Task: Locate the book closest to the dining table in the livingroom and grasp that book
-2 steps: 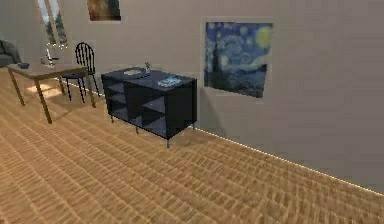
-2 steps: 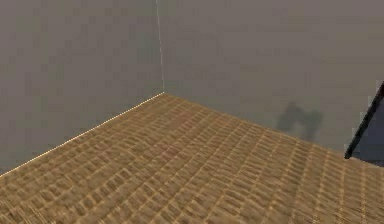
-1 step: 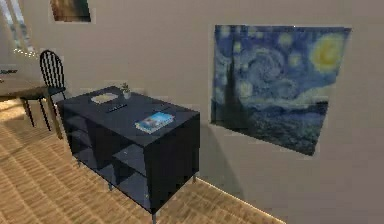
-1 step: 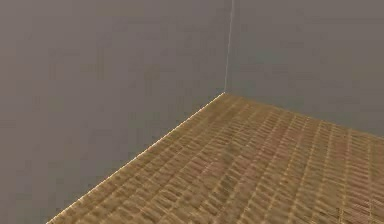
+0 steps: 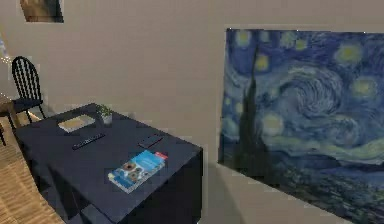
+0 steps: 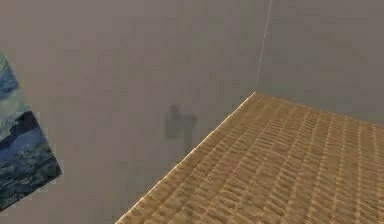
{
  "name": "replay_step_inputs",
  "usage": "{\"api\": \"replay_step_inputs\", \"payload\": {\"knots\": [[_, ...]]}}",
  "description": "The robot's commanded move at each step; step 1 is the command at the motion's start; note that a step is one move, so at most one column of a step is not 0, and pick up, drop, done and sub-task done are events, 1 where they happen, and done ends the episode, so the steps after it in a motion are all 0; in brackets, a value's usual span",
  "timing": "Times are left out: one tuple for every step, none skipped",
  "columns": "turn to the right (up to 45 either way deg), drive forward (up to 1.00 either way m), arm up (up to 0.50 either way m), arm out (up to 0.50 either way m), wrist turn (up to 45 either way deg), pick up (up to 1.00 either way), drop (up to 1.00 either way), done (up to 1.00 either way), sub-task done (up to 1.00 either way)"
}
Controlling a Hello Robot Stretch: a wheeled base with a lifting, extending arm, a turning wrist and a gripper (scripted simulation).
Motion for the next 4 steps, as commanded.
{"api": "replay_step_inputs", "payload": {"knots": [[-45.0, 0.00, 0.00, 0.00, 0.0, 0.00, 0.00, 0.00, 0.00], [-45.0, 0.00, 0.00, 0.00, 0.0, 0.00, 0.00, 0.00, 0.00], [-6.0, 0.00, 0.00, 0.00, 0.0, 0.00, 0.00, 0.00, 0.00], [-3.0, 0.00, 0.00, 0.00, 0.0, 0.00, 0.00, 0.00, 0.00]]}}
